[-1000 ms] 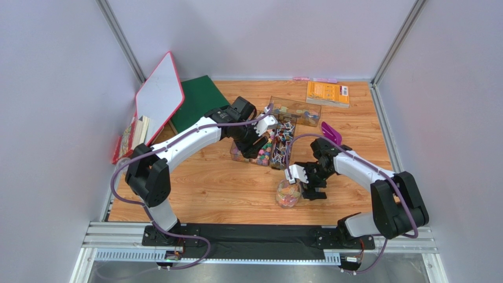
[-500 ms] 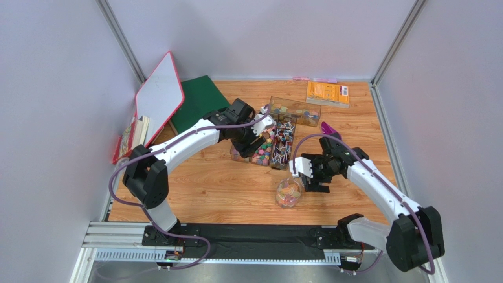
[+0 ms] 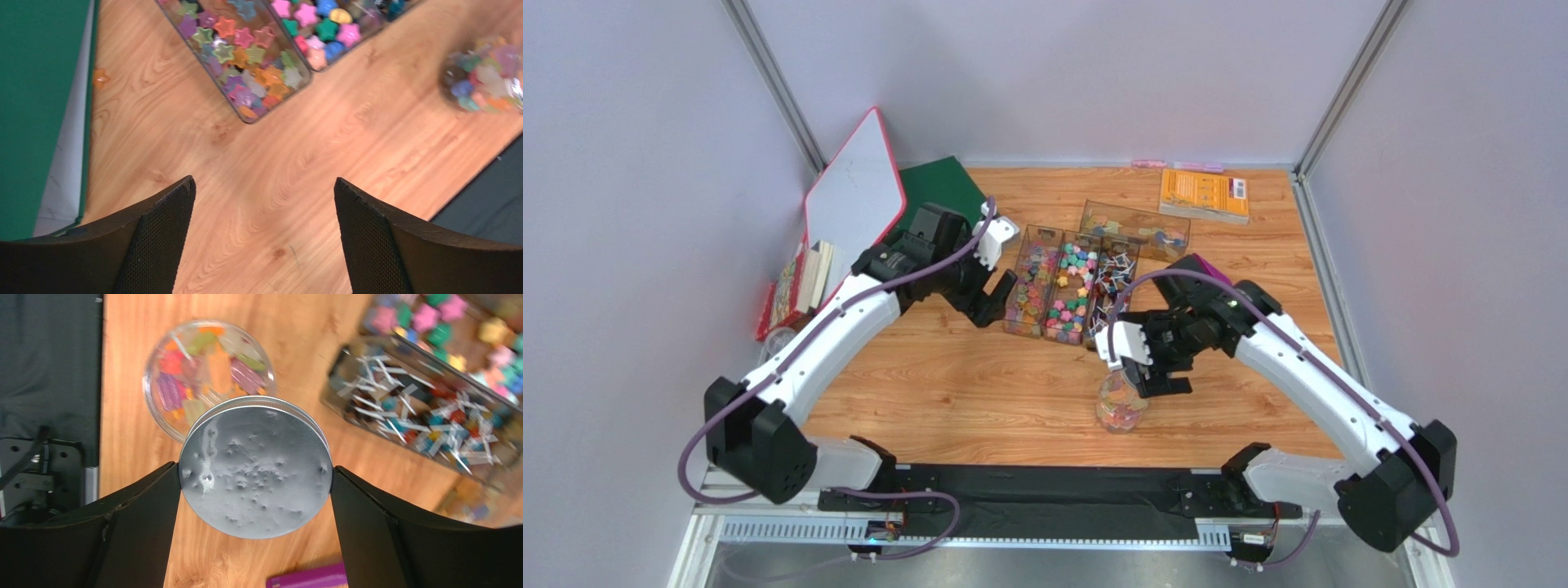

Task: Pack the candies
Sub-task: Close the bottle lid on the packing bottle.

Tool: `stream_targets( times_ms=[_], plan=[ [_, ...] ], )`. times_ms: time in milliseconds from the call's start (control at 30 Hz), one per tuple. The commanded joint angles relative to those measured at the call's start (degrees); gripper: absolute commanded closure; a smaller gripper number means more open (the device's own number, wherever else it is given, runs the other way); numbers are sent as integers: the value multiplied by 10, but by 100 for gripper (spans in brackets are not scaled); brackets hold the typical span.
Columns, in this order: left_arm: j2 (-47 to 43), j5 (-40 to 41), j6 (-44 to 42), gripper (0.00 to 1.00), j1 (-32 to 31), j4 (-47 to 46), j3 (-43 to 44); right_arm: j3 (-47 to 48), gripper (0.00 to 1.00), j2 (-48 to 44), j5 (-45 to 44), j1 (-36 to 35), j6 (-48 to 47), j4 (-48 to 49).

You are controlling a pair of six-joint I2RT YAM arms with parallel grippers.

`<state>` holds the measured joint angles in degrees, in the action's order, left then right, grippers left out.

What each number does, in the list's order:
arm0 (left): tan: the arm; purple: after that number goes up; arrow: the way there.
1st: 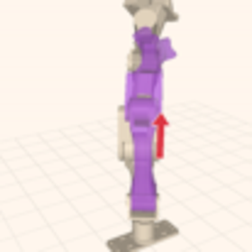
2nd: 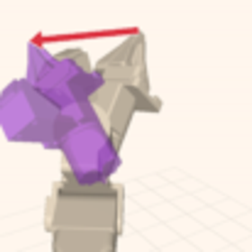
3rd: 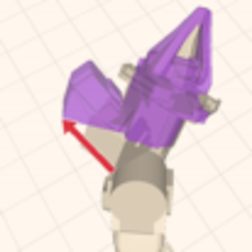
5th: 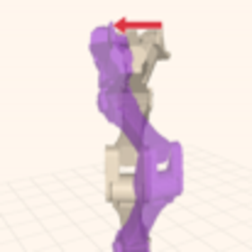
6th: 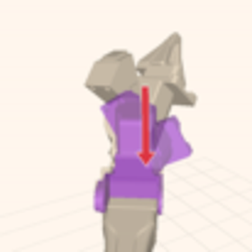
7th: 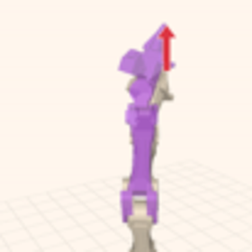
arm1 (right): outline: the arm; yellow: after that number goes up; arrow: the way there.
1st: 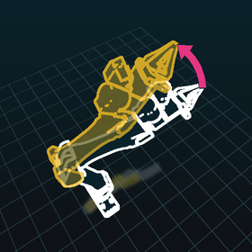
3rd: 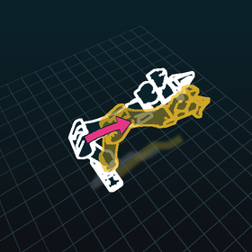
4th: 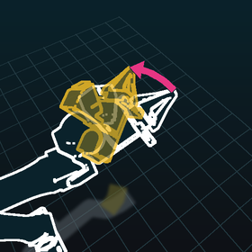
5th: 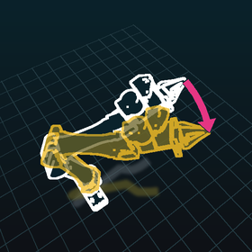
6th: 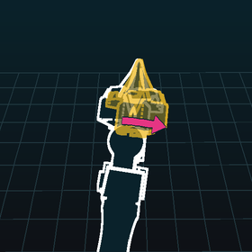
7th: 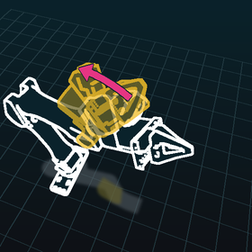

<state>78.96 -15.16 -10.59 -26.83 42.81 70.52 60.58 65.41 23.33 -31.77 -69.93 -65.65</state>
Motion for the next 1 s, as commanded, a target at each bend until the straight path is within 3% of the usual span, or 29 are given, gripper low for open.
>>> stream_targets(
  times_ms=[0,233,833,967],
  plan=[
    [-63,-25,-22,10,-9,-5,-32,25,20,48,-6,-62,57,-29],
    [-110,-9,-9,10,-4,-22,-48,14,20,89,-23,-121,93,-2],
    [-161,-25,-2,10,-3,-18,-88,4,19,125,-62,-160,113,51],
    [-173,-24,-3,10,-3,-18,-94,4,12,124,-79,-164,116,54]
  ],
)
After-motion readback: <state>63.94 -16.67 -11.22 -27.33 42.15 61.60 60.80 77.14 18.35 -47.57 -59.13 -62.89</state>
